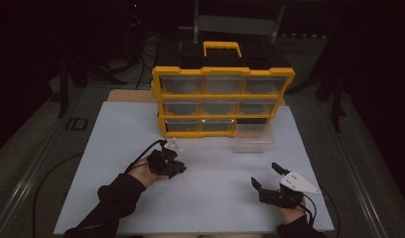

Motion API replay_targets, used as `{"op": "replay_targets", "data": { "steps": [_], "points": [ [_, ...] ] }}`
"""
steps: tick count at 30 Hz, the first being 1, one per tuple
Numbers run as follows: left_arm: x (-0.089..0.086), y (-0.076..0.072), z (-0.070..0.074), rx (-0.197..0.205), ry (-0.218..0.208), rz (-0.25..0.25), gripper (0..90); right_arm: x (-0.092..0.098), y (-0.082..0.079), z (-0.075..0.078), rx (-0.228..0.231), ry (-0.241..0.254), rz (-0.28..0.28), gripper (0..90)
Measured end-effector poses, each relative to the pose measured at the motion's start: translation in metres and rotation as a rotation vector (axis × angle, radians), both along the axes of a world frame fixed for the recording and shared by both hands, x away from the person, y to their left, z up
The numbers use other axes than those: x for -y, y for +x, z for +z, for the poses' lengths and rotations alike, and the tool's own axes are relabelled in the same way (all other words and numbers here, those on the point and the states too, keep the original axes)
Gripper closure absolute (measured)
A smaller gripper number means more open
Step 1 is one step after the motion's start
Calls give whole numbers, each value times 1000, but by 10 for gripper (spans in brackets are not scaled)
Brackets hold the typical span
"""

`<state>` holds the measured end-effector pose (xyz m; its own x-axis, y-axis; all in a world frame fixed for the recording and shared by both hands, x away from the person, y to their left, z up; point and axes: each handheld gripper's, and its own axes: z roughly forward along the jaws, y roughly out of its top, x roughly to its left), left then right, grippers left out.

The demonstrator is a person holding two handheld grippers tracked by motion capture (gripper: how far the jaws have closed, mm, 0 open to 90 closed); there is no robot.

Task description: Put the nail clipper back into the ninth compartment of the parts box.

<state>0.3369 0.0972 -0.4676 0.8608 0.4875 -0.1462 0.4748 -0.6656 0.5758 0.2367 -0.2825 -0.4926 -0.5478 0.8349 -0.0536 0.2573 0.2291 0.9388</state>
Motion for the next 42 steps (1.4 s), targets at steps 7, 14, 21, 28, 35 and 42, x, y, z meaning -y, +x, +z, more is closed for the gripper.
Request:
{"op": "replay_targets", "data": {
  "steps": [7,14,21,28,35,42],
  "points": [
    [2,4,9,-6,-76,-83,798,0,0,0,0,1,1,110],
    [6,6,21,16,-155,-163,798,0,0,0,0,3,0,110],
    [11,12,35,29,-206,-174,798,0,0,0,-1,6,1,110],
    [19,16,51,72,-230,-184,798,0,0,0,-1,10,1,110],
    [30,19,68,109,-248,-220,798,0,0,0,-1,9,3,110],
    [43,24,83,123,-270,-262,798,0,0,0,0,12,3,110]
  ]
}}
